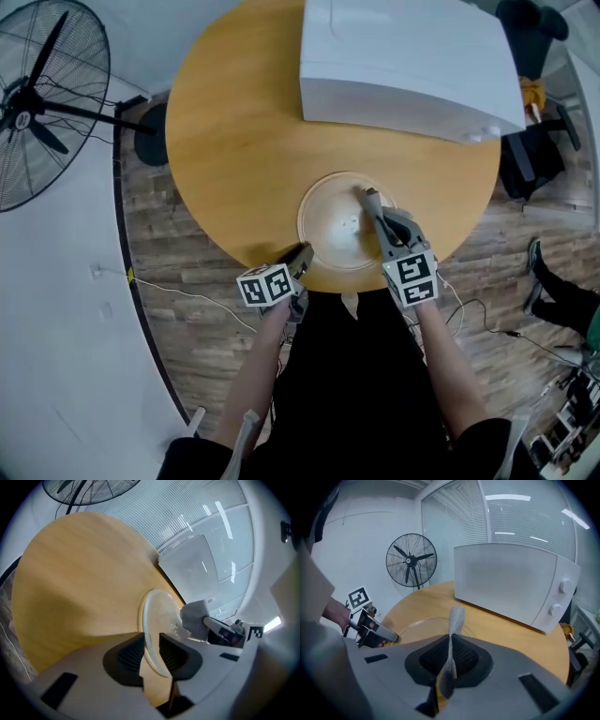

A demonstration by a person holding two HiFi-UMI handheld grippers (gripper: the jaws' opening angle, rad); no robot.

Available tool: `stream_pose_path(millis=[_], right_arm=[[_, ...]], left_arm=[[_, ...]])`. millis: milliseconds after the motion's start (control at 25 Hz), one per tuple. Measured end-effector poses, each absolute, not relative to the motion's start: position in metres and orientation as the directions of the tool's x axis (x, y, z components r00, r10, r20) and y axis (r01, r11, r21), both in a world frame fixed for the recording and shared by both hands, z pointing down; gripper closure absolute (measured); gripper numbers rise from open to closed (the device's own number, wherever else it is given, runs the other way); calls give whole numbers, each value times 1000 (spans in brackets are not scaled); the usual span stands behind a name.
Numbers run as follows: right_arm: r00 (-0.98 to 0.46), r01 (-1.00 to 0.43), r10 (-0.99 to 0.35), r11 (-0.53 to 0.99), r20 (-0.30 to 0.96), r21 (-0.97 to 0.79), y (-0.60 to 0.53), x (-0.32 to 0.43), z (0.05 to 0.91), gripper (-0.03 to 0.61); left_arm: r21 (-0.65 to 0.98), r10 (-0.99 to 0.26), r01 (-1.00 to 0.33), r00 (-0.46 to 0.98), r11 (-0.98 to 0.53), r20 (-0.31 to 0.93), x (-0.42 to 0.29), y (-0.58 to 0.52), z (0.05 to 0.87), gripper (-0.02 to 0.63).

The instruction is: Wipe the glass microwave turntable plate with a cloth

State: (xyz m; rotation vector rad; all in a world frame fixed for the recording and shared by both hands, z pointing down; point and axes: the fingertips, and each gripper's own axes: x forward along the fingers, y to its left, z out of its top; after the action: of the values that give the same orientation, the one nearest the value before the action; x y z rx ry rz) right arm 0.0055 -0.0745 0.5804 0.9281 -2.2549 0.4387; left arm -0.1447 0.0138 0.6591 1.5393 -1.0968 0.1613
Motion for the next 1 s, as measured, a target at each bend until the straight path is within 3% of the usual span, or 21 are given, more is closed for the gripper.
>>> stream_pose_path(millis=[160, 600, 1000], right_arm=[[-510, -739, -503, 672, 697, -56, -85, 2, 595, 558], [-411, -733, -476, 679, 778, 28, -121, -22, 654, 558], [-464, -706, -462, 708, 756, -1, -133, -72, 657, 558]], left_arm=[[712, -535, -690, 557, 127, 635, -149, 13, 661, 567], [731, -515, -670, 583, 133, 628, -147, 12, 663, 579], [724, -514, -678, 578, 131, 634, -149, 13, 664, 578]])
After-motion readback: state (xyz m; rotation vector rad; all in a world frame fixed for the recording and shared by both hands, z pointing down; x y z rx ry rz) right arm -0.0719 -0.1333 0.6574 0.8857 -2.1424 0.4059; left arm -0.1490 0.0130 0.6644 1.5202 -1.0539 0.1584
